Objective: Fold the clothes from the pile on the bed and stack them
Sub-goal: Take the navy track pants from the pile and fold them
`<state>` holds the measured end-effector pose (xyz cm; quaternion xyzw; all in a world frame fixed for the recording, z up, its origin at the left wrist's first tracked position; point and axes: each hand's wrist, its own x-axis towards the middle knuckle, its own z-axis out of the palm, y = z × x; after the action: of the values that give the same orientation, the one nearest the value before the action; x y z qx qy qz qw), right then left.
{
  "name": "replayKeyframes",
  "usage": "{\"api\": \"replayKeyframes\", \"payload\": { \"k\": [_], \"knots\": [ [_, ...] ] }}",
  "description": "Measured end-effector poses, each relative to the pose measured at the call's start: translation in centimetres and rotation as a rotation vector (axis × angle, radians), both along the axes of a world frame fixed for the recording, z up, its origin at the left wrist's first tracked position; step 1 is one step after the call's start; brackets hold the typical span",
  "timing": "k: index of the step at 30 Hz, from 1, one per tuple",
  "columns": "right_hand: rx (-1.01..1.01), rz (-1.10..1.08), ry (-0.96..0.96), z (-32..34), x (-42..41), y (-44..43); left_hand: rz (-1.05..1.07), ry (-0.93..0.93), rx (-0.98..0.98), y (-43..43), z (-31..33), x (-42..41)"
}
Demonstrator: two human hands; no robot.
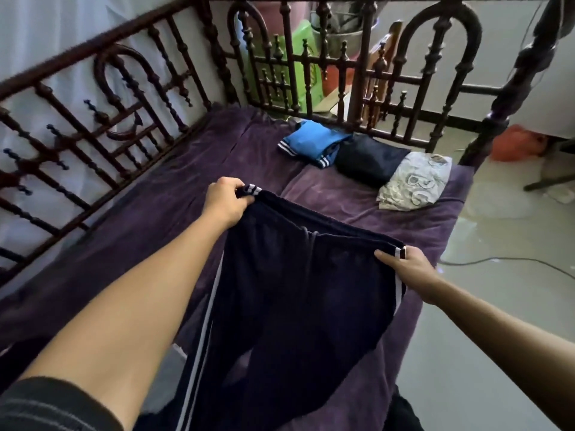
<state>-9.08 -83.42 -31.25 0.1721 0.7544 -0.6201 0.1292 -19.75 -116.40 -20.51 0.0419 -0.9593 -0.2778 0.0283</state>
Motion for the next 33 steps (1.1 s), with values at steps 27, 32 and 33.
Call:
{"api": "replayKeyframes", "payload": {
  "k": [27, 32, 33],
  "knots": [
    [1.06, 0.379, -0.03, -16.0, -27.9, 11.8, 0.389, -0.581, 0.181, 11.6, -24.2, -11.2],
    [0.915, 0.808, 0.093, -14.8, -25.1, 1.0, 0.618, -0.787, 0.178, 5.1, -24.7, 2.7],
    [0.894, 0.893, 0.113, -14.9, -24.0, -1.2, 0.653, -0.821, 0.17, 4.0, -24.8, 5.5]
  ]
}}
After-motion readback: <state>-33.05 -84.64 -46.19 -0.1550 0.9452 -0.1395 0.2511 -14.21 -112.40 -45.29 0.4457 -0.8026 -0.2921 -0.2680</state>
